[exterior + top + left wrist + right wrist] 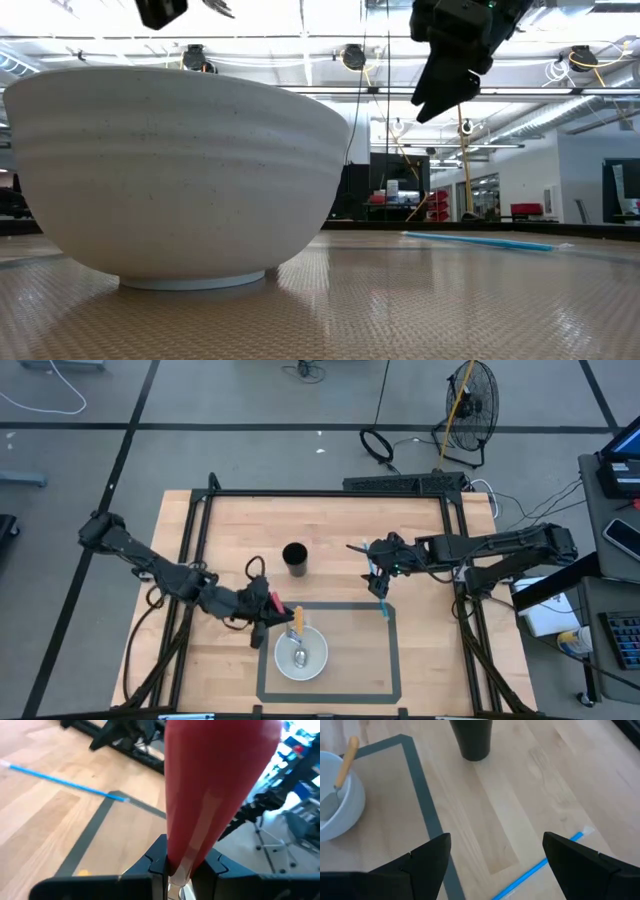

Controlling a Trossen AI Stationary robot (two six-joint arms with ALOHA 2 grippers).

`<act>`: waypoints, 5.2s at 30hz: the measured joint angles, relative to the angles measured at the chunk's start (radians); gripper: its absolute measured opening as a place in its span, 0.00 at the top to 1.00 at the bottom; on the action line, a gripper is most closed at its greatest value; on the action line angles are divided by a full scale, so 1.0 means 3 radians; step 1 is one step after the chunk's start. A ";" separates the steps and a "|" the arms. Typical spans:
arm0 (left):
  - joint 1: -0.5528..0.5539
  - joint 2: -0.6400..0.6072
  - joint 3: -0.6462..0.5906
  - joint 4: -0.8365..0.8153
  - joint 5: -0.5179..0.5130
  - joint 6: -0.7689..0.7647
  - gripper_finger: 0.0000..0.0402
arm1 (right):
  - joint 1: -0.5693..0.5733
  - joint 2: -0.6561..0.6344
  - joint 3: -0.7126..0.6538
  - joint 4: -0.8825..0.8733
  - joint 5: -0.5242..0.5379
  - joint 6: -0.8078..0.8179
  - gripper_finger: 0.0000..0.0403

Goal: Pick & Place Utensil
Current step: Put the pink fork into the white bowl on the mat, then put the black cup to the right of the white bowl on the mat

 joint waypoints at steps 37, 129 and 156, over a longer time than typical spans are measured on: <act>-0.0200 0.1547 -0.0001 0.0843 0.0122 -0.0942 0.88 | 0.0021 -0.0003 -0.0062 0.0186 -0.0188 -0.0306 0.22; 0.0311 -0.0555 -0.0038 -0.2692 -0.1289 -0.0826 0.53 | 0.0010 -0.0007 -0.0125 0.1436 -0.0174 0.0203 0.22; 0.2452 -0.0233 -0.0532 -0.0733 0.1020 0.0036 0.53 | 0.0026 0.0025 -0.0126 0.1529 -0.0139 0.0431 0.22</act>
